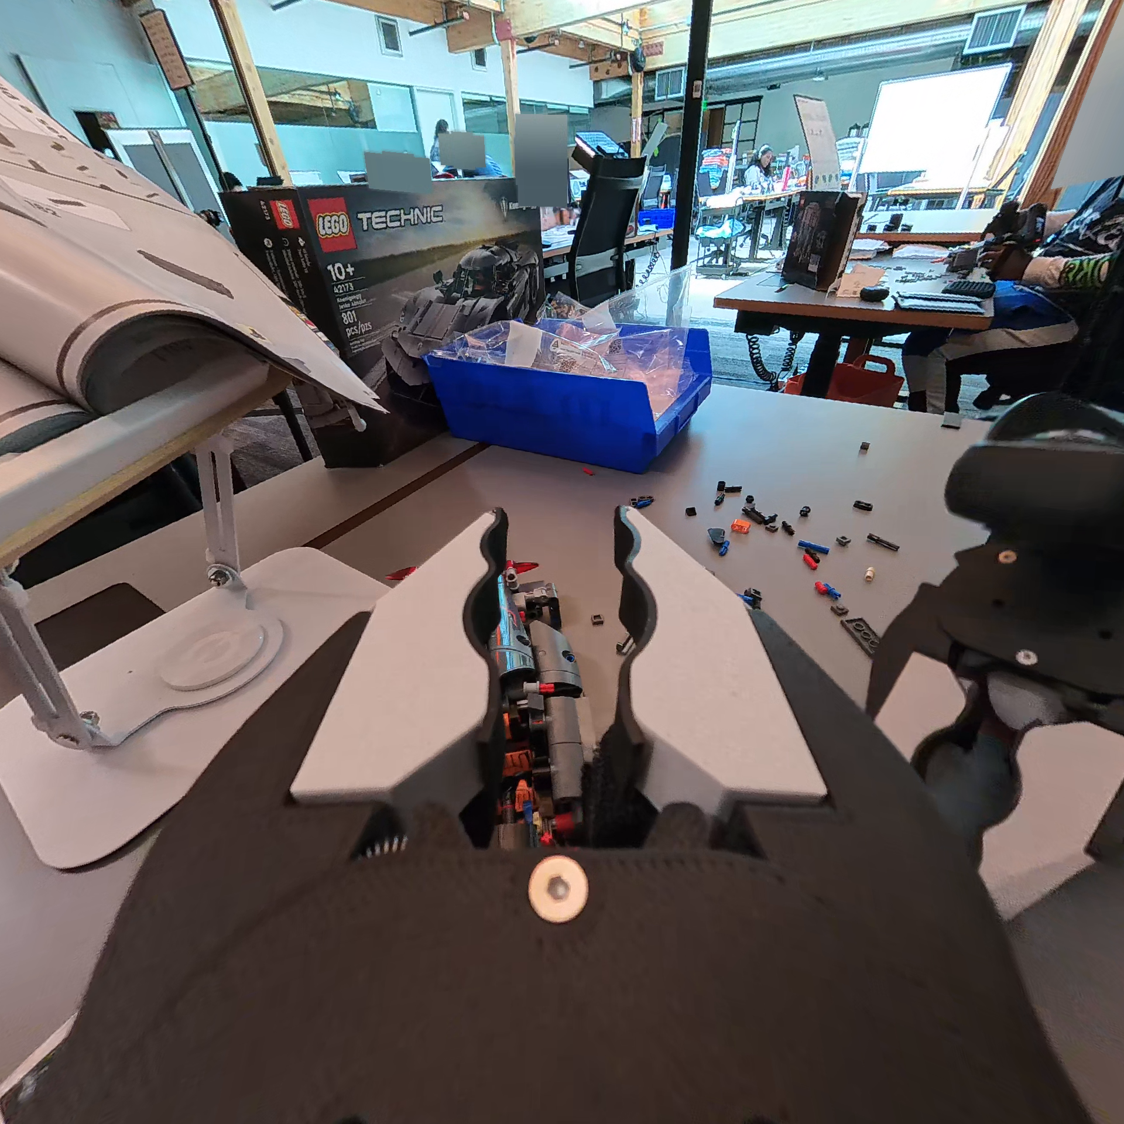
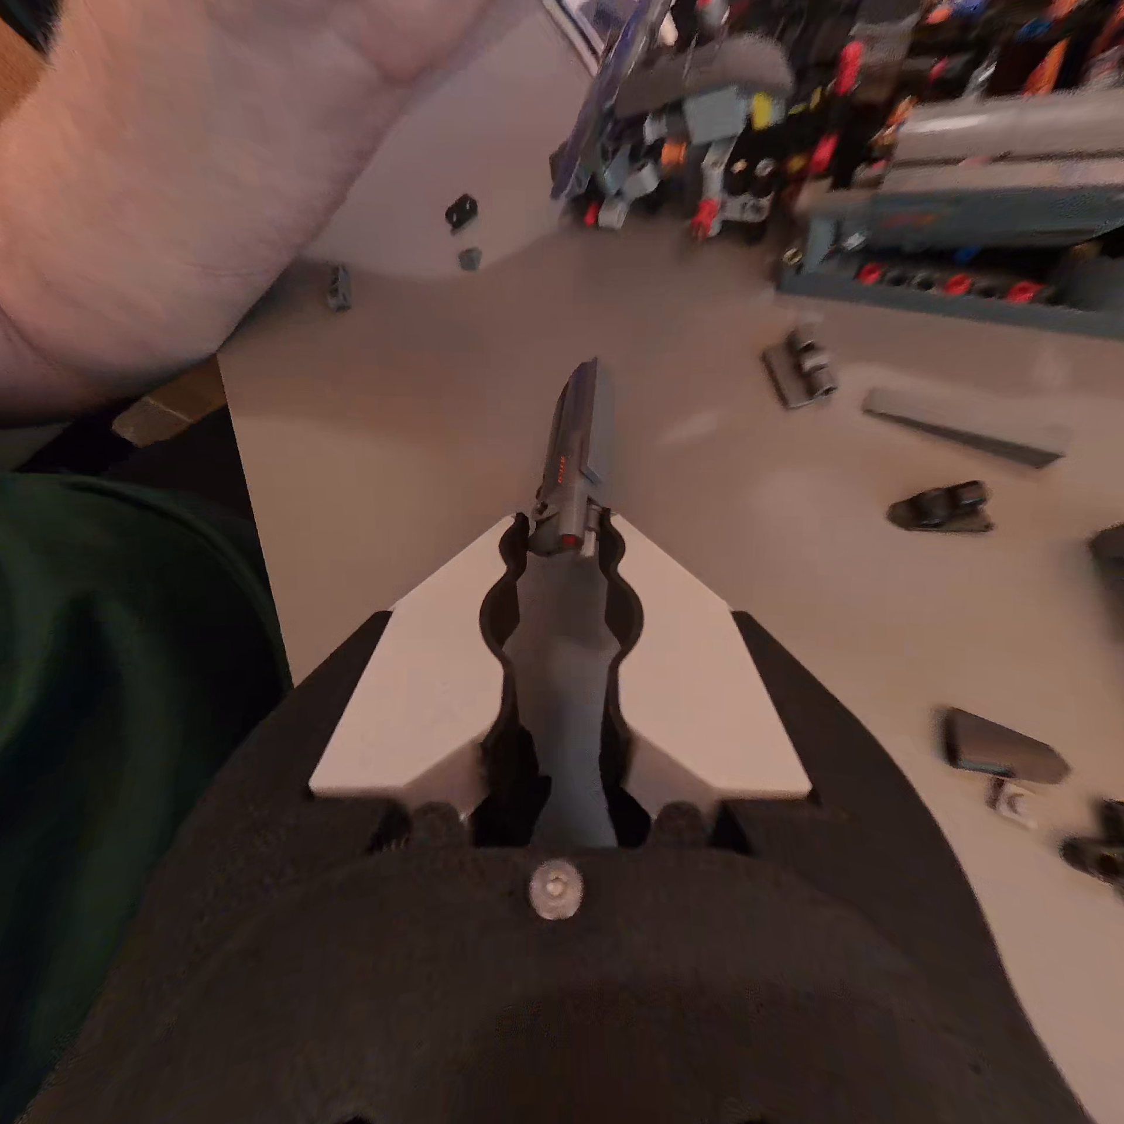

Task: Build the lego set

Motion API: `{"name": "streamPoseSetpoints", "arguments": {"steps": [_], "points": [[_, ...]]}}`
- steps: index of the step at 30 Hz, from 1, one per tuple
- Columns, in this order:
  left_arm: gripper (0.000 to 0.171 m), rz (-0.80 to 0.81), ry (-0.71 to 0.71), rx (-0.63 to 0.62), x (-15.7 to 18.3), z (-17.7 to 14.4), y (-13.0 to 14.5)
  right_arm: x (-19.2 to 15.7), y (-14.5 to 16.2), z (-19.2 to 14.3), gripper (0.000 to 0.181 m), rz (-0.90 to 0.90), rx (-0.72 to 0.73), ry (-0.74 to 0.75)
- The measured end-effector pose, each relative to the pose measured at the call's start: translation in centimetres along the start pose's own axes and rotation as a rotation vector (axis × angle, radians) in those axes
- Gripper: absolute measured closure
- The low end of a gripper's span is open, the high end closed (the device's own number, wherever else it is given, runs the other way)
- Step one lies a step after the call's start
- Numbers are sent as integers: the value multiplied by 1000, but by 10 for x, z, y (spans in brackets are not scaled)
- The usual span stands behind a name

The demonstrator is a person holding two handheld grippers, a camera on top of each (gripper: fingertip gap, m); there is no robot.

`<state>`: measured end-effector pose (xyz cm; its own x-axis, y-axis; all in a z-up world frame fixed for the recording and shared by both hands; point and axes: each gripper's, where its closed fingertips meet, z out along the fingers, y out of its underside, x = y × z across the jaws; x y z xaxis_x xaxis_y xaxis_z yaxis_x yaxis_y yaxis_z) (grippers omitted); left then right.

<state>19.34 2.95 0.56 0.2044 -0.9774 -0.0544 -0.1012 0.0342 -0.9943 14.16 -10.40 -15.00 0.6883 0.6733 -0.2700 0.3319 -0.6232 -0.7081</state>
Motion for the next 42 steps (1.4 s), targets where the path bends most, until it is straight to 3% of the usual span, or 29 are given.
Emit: {"name": "streamPoseSetpoints", "arguments": {"steps": [5, 10, 17, 20, 24, 29, 33, 42], "points": [[138, 4, 9, -16, 3, 2, 4, -11, -1, 15, 153, 11, -14, -9], [138, 5, 14, -28, 5, 3, 7, -4, -12, -3, 145, -20, 51, 46], [139, 44, 10, -54, 8, 5, 11, 10, -10, -59, 150, -122, 180, 248], [140, 64, 17, -69, 13, 5, 13, 31, 5, -103, 149, -101, 210, 437], [141, 88, 29, -86, 19, 8, 15, 50, 30, -161, 146, 15, 227, 568], [142, 110, 42, -93, 27, 8, 15, 49, 42, -163, 143, 114, 235, 512], [143, 111, 48, -97, 28, 8, 17, 63, 46, -158, 143, 109, 160, 601], [144, 61, 56, -80, 23, 5, 14, 85, 22, -235, 150, 28, 131, 770]]}}
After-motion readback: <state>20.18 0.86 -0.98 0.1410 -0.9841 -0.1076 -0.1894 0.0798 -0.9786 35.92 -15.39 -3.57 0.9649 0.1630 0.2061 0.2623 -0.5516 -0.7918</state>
